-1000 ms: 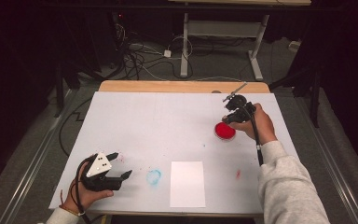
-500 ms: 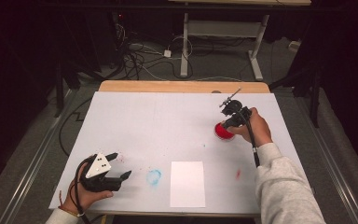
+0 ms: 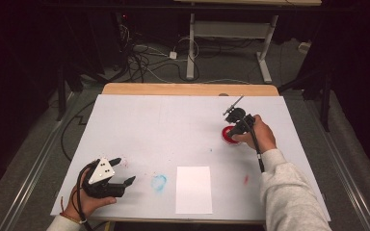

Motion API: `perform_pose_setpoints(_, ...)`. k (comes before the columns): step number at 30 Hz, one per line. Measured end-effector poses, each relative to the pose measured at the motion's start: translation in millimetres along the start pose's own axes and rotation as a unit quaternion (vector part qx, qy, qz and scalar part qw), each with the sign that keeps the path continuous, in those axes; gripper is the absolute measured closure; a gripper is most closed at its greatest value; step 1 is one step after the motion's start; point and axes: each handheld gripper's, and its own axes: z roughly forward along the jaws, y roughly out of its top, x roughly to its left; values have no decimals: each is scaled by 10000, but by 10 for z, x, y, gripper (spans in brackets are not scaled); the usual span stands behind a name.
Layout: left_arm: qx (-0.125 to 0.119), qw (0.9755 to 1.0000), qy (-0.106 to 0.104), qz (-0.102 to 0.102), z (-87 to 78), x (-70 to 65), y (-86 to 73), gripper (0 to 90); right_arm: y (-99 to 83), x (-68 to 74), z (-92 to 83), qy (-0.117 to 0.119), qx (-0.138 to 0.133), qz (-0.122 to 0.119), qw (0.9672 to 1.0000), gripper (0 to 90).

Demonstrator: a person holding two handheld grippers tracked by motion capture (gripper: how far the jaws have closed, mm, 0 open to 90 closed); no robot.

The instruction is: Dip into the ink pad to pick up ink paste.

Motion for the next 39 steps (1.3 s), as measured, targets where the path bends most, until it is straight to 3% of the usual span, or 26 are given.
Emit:
perform_pose_setpoints(26, 17, 10000, 37, -42, -14, -9, -1, 211, 21, 38, 2, -139, 93, -47, 9998, 762)
perform_pose_setpoints(27, 24, 10000, 39, -44, -9, -7, 0, 211, 28, 40, -17, -233, 97, -81, 9996, 762)
perform_pose_setpoints(29, 43, 10000, 44, -46, -1, -9, 2, 211, 38, 43, -108, -157, -6, -29, 9999, 762)
perform_pose_setpoints(33, 55, 10000, 36, -27, 1, -14, 5, 210, 79, 18, -349, -274, -172, -184, 9993, 762)
perform_pose_setpoints(36, 43, 10000, 35, -31, -7, -20, 8, 210, 98, 7, -525, -319, -256, -146, 9991, 761)
perform_pose_setpoints(39, 35, 10000, 32, -32, -8, -24, 10, 210, 119, -8, -682, -438, -301, -292, 9982, 761)
